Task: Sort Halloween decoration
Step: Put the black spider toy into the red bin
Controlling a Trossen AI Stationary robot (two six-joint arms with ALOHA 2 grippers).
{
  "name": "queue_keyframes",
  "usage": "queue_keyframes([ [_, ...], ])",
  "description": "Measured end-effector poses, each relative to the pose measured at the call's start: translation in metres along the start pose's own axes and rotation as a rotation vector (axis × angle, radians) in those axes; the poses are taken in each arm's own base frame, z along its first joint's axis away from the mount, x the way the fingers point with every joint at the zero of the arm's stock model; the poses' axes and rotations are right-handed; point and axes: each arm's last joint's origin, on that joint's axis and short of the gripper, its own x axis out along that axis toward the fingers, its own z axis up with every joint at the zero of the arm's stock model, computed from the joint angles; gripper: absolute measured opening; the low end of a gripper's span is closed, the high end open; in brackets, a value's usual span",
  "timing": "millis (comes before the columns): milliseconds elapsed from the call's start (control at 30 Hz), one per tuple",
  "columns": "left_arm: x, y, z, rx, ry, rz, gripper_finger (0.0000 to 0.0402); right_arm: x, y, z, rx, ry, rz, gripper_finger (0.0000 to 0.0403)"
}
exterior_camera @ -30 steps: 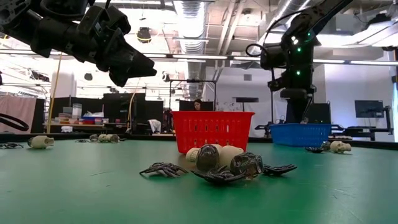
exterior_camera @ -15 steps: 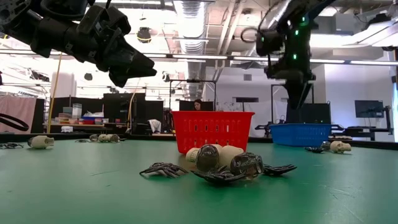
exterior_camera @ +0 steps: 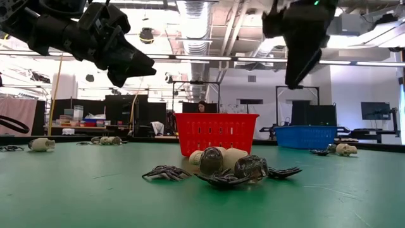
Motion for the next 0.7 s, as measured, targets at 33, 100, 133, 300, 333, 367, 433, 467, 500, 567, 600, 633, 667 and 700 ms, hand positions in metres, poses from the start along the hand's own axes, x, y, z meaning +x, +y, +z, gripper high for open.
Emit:
queue_keyframes([
  [33, 0.0, 0.0, 0.0, -0.001, 0.0, 0.001, 0.0131, 0.002, 0.01, -0.003, -0.04, -0.009, 0.014, 0.0223],
  [100, 0.0, 0.0, 0.0, -0.008, 0.003, 0.002, 0.0131, 0.007, 0.028, -0.008, -0.085, -0.021, 0.047, 0.0223],
  [133, 0.0, 0.0, 0.0, -0.015, 0.003, 0.002, 0.0131, 0.009, 0.036, -0.01, -0.101, -0.03, 0.065, 0.0223],
  [300, 0.0, 0.0, -0.001, -0.032, 0.01, 0.004, 0.0131, 0.018, 0.071, -0.015, -0.172, -0.109, 0.166, 0.0223],
  [333, 0.0, 0.0, -0.001, -0.033, 0.006, 0.003, 0.0131, 0.021, 0.079, -0.015, -0.201, -0.136, 0.192, 0.0223],
  [367, 0.0, 0.0, -0.001, -0.034, 0.006, 0.003, 0.0131, 0.024, 0.087, -0.016, -0.236, -0.16, 0.214, 0.0223],
  [433, 0.0, -0.001, -0.004, -0.059, 0.043, 0.0, 0.0131, 0.032, 0.102, -0.017, -0.314, -0.21, 0.253, 0.0223],
  [467, 0.0, -0.002, -0.007, -0.068, 0.071, -0.003, 0.0131, 0.036, 0.11, -0.018, -0.354, -0.233, 0.272, 0.0223],
  [500, -0.001, -0.002, -0.009, -0.065, 0.088, -0.006, 0.0131, 0.041, 0.116, -0.02, -0.395, -0.248, 0.287, 0.0223],
  [567, -0.001, -0.003, -0.008, -0.048, 0.078, -0.003, 0.0131, 0.052, 0.125, -0.019, -0.456, -0.282, 0.308, 0.0223],
  [600, -0.001, -0.002, -0.007, -0.042, 0.063, 0.004, 0.0131, 0.057, 0.129, -0.019, -0.478, -0.301, 0.317, 0.0223],
  [633, -0.001, -0.002, -0.006, -0.04, 0.053, 0.009, 0.0131, 0.061, 0.132, -0.018, -0.498, -0.313, 0.322, 0.0223],
  [667, -0.001, -0.002, -0.006, -0.04, 0.049, 0.007, 0.0131, 0.066, 0.135, -0.018, -0.517, -0.321, 0.337, 0.0223],
  [700, -0.001, -0.003, -0.006, -0.041, 0.049, 0.002, 0.0131, 0.07, 0.137, -0.016, -0.531, -0.331, 0.36, 0.0223],
])
